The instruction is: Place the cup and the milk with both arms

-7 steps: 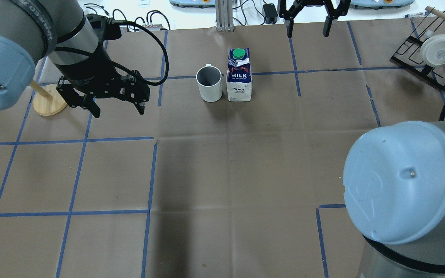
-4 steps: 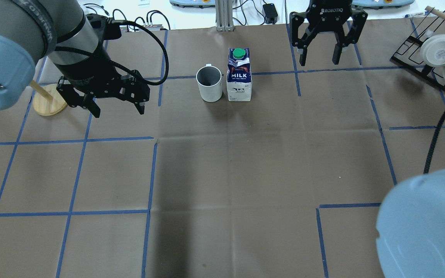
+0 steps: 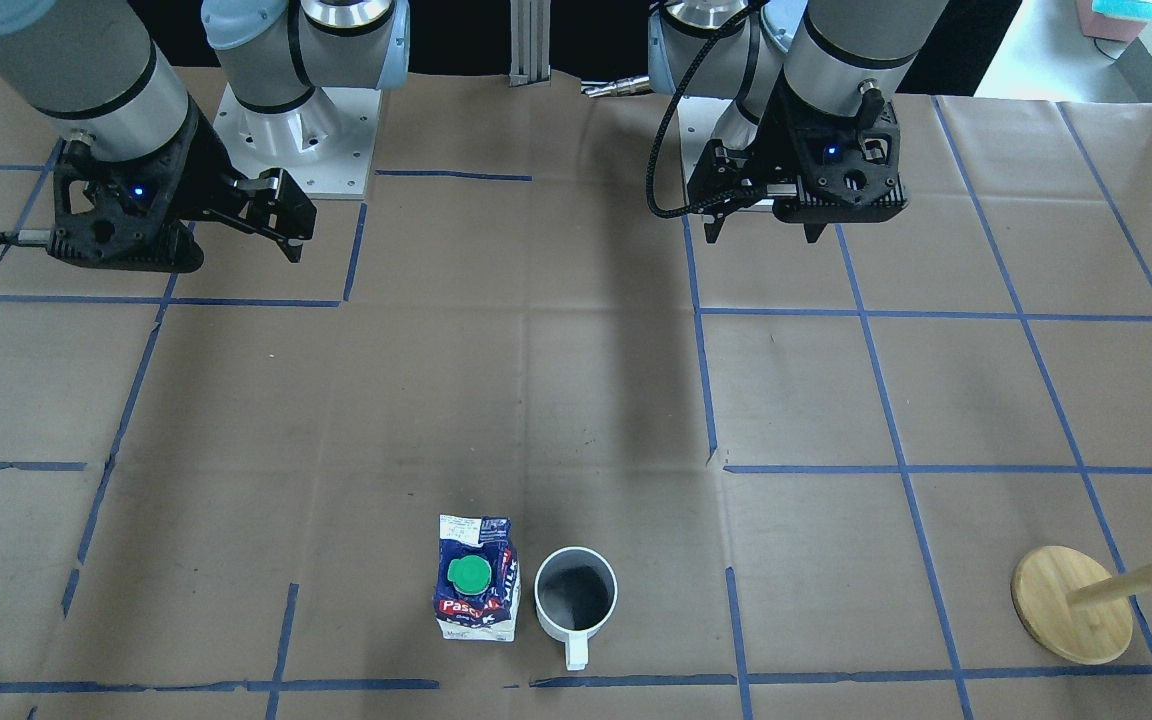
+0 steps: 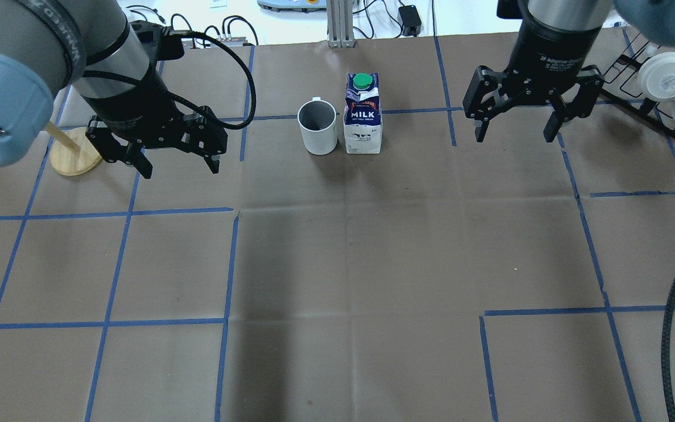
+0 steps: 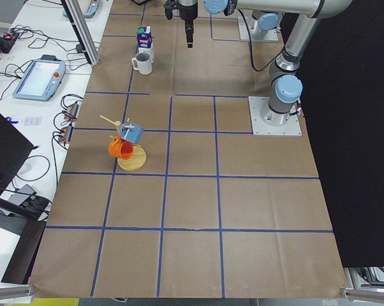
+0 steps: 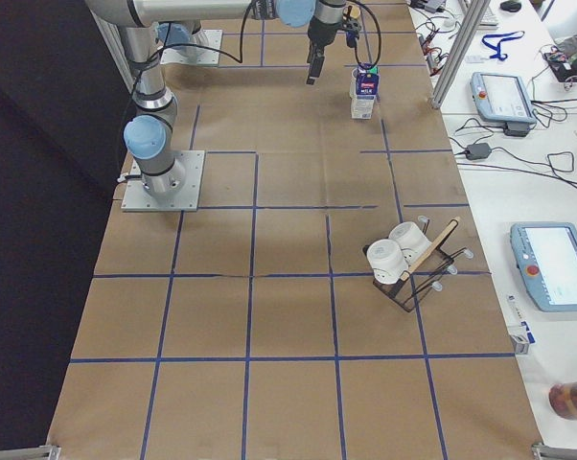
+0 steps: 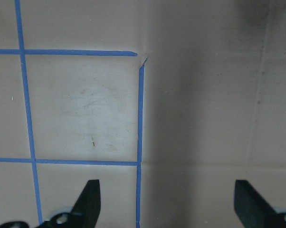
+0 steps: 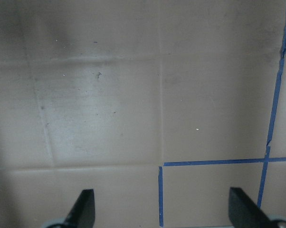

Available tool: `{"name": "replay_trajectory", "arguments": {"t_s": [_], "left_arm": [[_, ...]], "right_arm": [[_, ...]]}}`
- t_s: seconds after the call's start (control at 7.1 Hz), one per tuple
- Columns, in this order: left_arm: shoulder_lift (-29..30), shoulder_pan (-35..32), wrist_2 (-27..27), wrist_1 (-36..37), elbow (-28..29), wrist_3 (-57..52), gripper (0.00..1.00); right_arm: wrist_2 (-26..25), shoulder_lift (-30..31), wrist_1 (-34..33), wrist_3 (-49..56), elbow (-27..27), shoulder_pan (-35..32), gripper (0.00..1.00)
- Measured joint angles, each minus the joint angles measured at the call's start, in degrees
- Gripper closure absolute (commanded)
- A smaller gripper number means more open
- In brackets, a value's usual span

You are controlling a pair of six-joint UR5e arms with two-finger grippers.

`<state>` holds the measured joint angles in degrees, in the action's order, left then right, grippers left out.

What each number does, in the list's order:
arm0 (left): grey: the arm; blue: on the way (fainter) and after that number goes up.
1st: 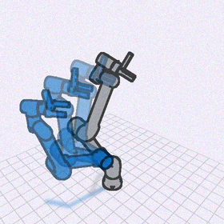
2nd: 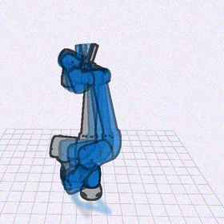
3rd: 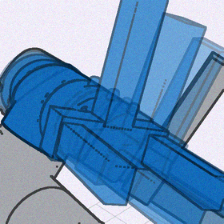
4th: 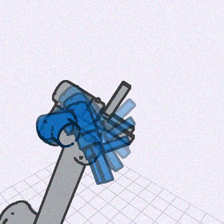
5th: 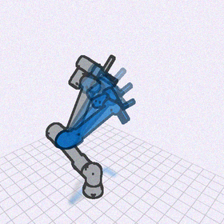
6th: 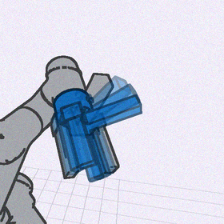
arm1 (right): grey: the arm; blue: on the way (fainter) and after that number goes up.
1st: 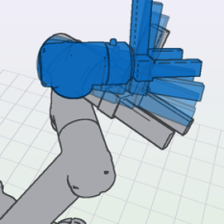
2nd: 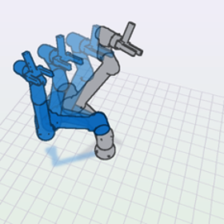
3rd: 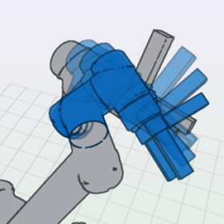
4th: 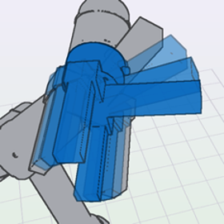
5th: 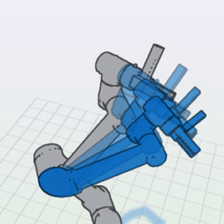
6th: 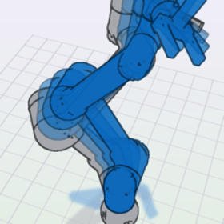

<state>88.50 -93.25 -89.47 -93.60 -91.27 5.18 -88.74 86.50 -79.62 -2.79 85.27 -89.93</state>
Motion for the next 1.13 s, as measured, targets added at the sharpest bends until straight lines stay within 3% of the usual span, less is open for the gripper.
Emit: {"name": "replay_trajectory", "arguments": {"t_s": [0.56,1.13], "left_arm": [[0.0,0.0,0.0,0.0,0.0,0.0,0.01],[0.0,0.0,0.0,0.0,0.0,0.0,0.01]], "right_arm": [[-0.2,7.8,-7.1,-3.3,9.4,0.0,0.0],[-1.4,8.8,-9.5,-5.0,10.3,-0.1,0.0]]}}
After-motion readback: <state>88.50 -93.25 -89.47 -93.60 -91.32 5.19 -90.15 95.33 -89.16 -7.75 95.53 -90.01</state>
